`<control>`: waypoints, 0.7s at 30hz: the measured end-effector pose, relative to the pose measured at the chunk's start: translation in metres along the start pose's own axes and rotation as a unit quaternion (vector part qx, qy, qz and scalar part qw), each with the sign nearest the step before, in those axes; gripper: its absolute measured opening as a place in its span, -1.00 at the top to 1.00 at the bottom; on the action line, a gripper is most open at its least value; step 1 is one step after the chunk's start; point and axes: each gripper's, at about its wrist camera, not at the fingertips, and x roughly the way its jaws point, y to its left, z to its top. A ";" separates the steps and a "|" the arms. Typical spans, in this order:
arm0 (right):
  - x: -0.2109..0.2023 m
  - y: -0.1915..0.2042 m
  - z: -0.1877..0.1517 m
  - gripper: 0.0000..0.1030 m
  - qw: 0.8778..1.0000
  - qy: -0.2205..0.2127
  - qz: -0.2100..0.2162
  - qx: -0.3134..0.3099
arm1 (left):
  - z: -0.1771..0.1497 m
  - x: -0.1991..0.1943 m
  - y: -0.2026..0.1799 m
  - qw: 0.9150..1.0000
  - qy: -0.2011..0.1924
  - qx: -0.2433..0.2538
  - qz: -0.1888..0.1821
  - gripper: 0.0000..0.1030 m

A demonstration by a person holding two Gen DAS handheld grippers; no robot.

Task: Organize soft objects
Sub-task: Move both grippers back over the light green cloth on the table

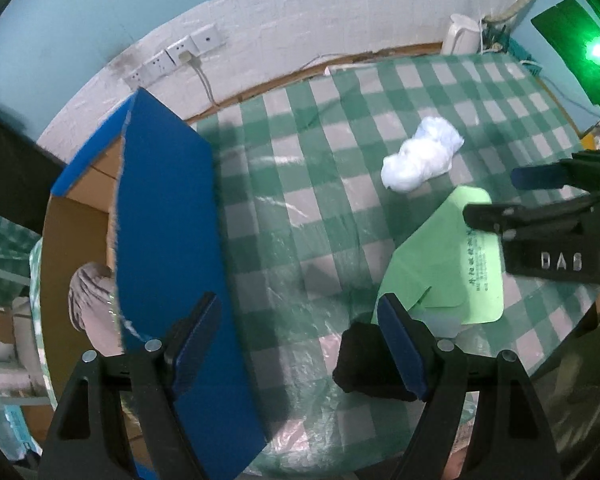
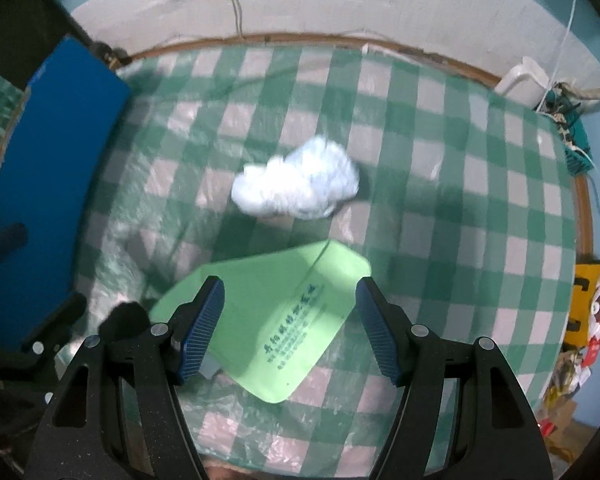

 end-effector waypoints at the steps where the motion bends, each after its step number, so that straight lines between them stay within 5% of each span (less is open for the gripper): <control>1: 0.004 0.001 -0.002 -0.33 1.000 0.005 0.000 -0.001 | 0.000 0.003 -0.002 1.000 0.001 0.002 0.005 -0.57; 21: 0.048 0.026 -0.009 -0.35 0.998 0.044 0.035 0.008 | -0.011 0.043 0.011 0.998 0.039 0.000 0.039 -0.57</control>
